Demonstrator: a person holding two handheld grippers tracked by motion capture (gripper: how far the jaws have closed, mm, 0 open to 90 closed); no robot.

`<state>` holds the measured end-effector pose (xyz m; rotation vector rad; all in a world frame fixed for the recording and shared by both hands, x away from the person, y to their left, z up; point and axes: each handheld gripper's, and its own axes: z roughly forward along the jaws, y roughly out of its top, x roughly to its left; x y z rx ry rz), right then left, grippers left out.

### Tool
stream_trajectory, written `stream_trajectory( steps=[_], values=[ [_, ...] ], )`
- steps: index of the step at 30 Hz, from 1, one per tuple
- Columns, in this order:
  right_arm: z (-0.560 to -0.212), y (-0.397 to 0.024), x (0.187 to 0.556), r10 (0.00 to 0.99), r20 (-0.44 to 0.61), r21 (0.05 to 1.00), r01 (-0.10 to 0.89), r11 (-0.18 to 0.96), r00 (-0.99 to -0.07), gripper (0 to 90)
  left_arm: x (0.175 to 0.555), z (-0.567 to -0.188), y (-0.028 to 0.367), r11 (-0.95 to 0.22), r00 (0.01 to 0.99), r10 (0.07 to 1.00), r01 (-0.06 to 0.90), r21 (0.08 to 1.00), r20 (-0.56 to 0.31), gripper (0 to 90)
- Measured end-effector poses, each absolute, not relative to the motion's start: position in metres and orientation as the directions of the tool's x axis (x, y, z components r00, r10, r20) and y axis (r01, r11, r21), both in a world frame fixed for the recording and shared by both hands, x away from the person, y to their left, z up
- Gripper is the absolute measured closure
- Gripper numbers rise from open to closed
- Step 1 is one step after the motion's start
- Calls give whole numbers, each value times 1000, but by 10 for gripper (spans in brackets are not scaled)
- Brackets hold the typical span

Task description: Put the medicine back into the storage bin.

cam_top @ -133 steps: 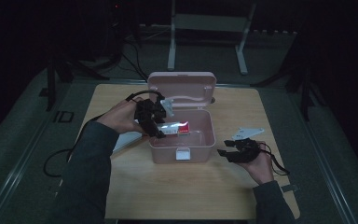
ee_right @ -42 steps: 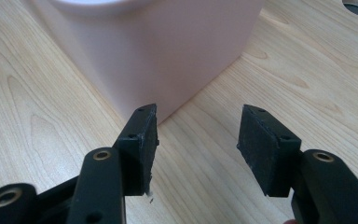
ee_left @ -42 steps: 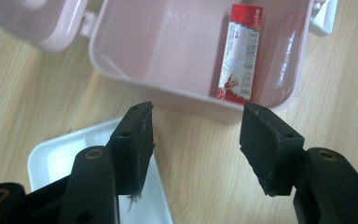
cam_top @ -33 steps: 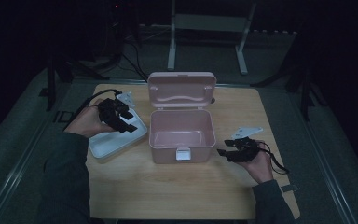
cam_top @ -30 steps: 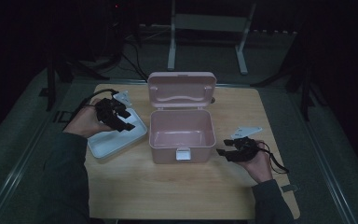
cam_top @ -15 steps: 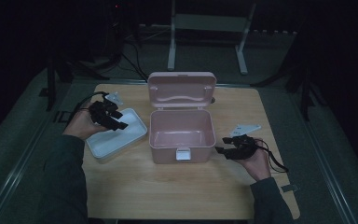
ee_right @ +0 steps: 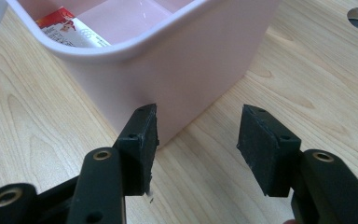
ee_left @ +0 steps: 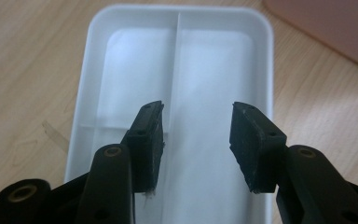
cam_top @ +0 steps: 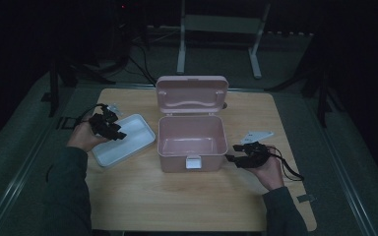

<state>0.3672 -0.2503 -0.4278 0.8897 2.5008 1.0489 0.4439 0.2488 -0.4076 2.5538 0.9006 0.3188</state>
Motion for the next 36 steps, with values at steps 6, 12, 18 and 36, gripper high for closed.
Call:
stream_trajectory(
  steps=[6, 12, 18, 36],
  values=[
    [-428, -251, 367, 639, -24, 720, 430, 544, -769, 468, 449, -420, 255, -704, 750, 659, 584, 404, 66, 530],
    [-429, -250, 367, 637, -23, 716, 432, 549, -770, 468, 453, -433, 258, -711, 747, 663, 606, 357, 52, 585],
    [-430, -251, 366, 637, -22, 714, 433, 549, -771, 466, 457, -442, 257, -720, 745, 665, 620, 313, 55, 579],
    [-433, -254, 367, 642, -15, 712, 443, 545, -766, 464, 460, -462, 267, -733, 741, 669, 644, 220, 58, 790]
  ],
)
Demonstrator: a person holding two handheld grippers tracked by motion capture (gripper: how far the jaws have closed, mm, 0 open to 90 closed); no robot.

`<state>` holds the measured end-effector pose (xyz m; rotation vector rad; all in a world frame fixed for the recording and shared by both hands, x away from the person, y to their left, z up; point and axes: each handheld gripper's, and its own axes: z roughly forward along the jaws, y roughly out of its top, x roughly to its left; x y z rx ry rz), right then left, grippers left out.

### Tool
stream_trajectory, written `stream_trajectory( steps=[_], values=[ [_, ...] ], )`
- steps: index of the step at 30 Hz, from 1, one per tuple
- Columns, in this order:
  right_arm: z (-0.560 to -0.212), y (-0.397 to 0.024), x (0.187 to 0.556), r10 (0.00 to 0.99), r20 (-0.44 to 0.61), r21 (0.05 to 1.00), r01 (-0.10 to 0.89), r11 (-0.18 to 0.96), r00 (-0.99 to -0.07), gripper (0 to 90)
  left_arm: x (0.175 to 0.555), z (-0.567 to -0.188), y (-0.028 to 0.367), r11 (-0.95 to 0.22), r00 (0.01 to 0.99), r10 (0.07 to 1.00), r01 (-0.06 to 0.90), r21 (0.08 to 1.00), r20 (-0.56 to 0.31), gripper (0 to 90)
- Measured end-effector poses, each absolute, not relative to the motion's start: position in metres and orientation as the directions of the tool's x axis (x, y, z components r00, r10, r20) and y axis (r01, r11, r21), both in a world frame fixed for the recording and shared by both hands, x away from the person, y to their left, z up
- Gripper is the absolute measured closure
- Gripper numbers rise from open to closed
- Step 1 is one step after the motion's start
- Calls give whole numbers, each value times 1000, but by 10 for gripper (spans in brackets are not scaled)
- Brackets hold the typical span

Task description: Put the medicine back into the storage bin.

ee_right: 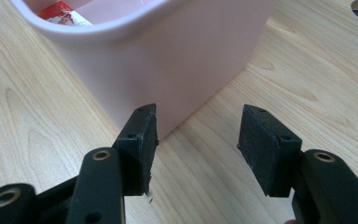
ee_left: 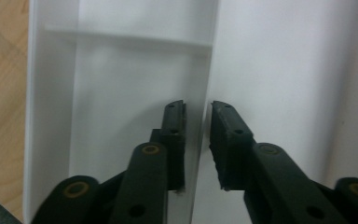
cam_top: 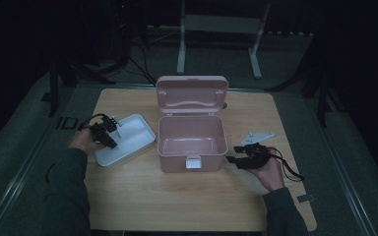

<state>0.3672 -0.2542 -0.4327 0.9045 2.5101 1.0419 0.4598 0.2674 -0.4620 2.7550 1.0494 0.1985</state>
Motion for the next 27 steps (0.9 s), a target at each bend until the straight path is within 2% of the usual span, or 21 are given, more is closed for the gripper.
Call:
stream_trajectory(
  steps=[3, 9, 13, 20, 27],
  values=[
    [-433, -254, 367, 642, -11, 711, 445, 544, -767, 464, 459, -462, 271, -729, 744, 668, 647, 224, 28, 852],
    [-434, -253, 368, 640, -13, 710, 444, 546, -768, 464, 463, -462, 270, -732, 747, 665, 650, 202, 6, 859],
    [-434, -254, 368, 640, -14, 711, 442, 547, -769, 464, 462, -462, 268, -750, 762, 648, 631, 198, 23, 871],
    [-435, -254, 367, 640, -15, 709, 443, 548, -768, 464, 457, -461, 266, -774, 791, 612, 604, 190, -24, 893],
    [-436, -253, 367, 641, -14, 707, 446, 549, -768, 464, 444, -442, 273, -786, 811, 583, 577, 224, -42, 894]
  ],
)
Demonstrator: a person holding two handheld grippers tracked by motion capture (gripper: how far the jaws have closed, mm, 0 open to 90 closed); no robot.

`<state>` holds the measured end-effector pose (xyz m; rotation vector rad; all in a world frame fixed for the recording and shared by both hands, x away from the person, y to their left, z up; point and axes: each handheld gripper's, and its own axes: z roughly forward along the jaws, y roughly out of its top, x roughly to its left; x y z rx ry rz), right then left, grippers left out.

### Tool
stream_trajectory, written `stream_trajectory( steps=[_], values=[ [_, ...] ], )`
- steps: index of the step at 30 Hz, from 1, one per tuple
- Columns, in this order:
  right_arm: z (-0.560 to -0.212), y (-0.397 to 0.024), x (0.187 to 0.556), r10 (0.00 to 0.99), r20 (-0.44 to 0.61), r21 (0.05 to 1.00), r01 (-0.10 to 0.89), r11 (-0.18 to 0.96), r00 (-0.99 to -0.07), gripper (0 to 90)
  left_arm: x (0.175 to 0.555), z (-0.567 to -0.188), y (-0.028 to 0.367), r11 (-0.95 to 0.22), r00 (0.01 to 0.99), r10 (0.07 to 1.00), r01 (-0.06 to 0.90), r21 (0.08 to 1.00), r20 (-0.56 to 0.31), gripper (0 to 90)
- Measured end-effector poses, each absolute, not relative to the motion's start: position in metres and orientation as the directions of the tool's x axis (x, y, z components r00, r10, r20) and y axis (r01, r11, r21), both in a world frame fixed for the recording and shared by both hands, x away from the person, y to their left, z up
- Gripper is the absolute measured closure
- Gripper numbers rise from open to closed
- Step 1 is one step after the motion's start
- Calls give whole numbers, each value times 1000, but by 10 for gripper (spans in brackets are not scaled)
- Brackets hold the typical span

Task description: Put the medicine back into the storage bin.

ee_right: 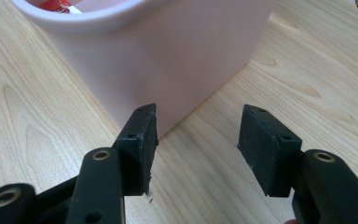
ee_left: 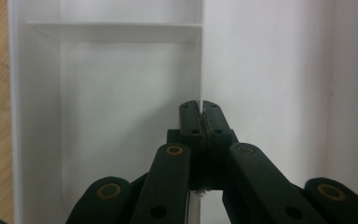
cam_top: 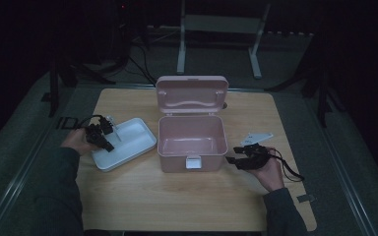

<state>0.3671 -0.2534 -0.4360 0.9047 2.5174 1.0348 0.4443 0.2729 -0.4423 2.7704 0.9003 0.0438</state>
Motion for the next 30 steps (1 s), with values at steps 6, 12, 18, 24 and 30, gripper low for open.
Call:
stream_trajectory(
  steps=[6, 12, 18, 24, 30],
  values=[
    [-437, -255, 367, 645, -9, 705, 452, 546, -764, 464, 428, -414, 282, -788, 826, 562, 547, 283, -30, 894],
    [-437, -255, 367, 647, -9, 704, 454, 546, -763, 464, 412, -384, 284, -825, 852, 522, 495, 272, 33, 894],
    [-438, -257, 367, 649, -8, 703, 457, 545, -761, 464, 395, -353, 287, -832, 875, 483, 445, 331, 40, 894],
    [-438, -258, 366, 650, -6, 704, 458, 542, -760, 464, 383, -327, 286, -827, 895, 445, 397, 397, 32, 894],
    [-438, -258, 367, 651, -5, 702, 461, 543, -759, 464, 379, -311, 266, -850, 923, 381, 331, 409, 45, 893]
  ],
)
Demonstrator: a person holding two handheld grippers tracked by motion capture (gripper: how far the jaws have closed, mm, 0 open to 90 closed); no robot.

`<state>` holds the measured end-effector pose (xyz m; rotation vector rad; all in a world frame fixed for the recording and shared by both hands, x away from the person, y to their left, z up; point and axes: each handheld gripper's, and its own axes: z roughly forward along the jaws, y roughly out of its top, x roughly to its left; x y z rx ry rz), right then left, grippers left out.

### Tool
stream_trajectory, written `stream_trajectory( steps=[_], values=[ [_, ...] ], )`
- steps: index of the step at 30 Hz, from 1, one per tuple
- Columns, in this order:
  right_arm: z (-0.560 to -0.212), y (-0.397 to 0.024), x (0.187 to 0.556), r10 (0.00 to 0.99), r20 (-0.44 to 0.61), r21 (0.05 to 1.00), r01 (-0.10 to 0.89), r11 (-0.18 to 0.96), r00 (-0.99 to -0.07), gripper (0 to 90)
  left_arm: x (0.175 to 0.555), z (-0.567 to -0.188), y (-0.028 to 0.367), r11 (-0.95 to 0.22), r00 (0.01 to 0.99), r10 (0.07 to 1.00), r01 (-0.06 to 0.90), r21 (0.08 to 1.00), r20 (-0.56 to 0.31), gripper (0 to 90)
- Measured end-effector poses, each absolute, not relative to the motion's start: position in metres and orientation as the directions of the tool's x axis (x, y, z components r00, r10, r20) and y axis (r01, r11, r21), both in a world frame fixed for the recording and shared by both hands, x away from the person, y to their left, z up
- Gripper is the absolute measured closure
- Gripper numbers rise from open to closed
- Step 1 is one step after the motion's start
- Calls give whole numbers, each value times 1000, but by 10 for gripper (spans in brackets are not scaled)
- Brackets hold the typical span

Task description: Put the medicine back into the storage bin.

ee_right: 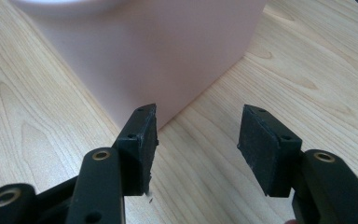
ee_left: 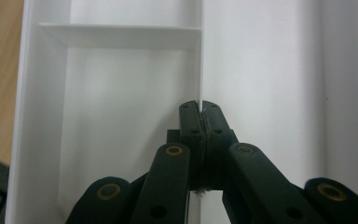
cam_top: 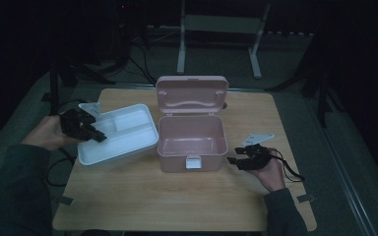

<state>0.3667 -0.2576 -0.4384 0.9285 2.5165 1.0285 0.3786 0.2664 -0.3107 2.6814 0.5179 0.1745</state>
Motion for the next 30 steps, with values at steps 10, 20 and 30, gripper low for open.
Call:
stream_trajectory(
  steps=[10, 20, 30],
  values=[
    [-438, -260, 367, 653, -4, 705, 461, 539, -757, 464, 386, -303, 218, -889, 959, 275, 229, 396, 63, 893],
    [-438, -261, 367, 655, -2, 706, 463, 536, -756, 464, 395, -308, 173, -907, 979, 192, 153, 393, 63, 893],
    [-438, -262, 367, 655, -3, 707, 462, 536, -755, 463, 418, -314, 134, -891, 986, 162, 129, 435, 38, 894]
  ],
)
